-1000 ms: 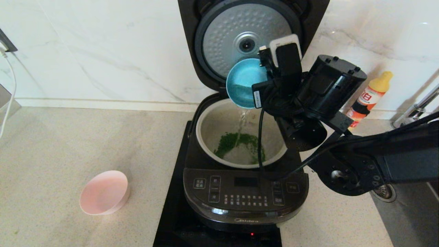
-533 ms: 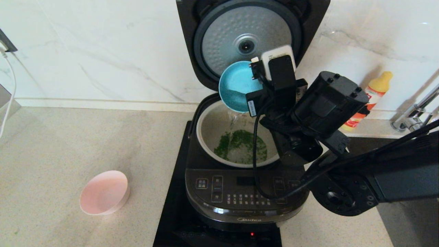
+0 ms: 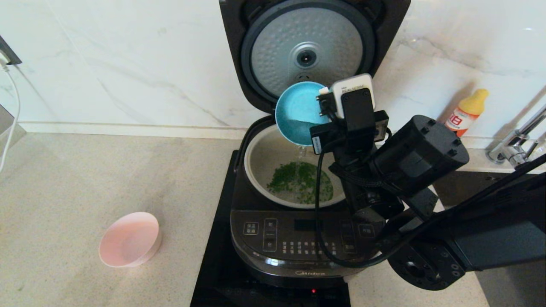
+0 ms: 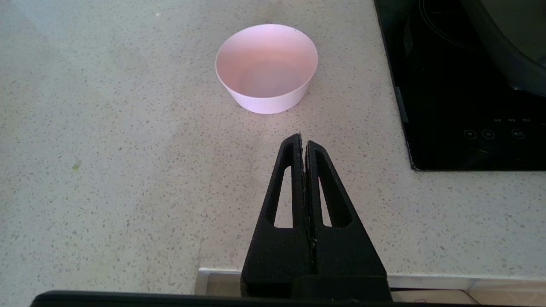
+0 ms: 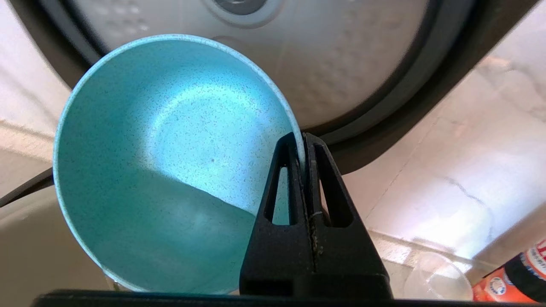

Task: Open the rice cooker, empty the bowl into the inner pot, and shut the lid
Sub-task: Pour the water from the bowl into the rice cooker

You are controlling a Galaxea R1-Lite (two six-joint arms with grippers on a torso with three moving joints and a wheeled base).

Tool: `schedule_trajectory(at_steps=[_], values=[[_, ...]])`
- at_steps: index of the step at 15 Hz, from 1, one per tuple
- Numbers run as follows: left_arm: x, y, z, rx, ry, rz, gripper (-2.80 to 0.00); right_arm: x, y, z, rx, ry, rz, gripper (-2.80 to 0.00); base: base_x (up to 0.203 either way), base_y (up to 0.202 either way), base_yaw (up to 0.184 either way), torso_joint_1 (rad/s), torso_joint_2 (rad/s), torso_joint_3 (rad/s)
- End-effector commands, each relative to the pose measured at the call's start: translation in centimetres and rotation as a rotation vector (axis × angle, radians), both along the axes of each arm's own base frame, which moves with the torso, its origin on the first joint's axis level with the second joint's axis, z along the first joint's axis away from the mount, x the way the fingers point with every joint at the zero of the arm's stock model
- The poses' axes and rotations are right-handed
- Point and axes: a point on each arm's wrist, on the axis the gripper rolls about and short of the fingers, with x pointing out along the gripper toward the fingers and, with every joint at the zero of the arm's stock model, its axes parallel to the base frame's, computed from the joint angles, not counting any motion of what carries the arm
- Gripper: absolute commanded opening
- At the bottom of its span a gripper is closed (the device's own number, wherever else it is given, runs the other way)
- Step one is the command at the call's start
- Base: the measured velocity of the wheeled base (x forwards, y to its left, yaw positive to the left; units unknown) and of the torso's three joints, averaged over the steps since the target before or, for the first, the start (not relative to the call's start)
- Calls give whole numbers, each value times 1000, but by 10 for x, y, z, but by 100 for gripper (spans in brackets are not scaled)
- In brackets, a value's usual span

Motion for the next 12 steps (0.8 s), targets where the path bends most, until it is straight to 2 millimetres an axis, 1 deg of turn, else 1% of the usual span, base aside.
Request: schedule_trajectory(at_steps=[1, 6, 10, 12], values=[[0, 0, 0, 0, -1, 0, -280, 3, 2, -7, -2, -8, -8, -280, 0, 0, 0, 0, 0, 0], [0, 0, 0, 0, 0, 0, -280, 0, 1, -1, 6, -37, -3, -280, 0, 0, 0, 0, 0, 0], [0, 0, 0, 0, 0, 0, -280, -2, 0, -1, -11, -38, 6, -280, 0, 0, 0, 0, 0, 0], [0, 0, 0, 0, -1, 0, -280, -5, -1, 3, -4, -49, 12, -280, 0, 0, 0, 0, 0, 0]])
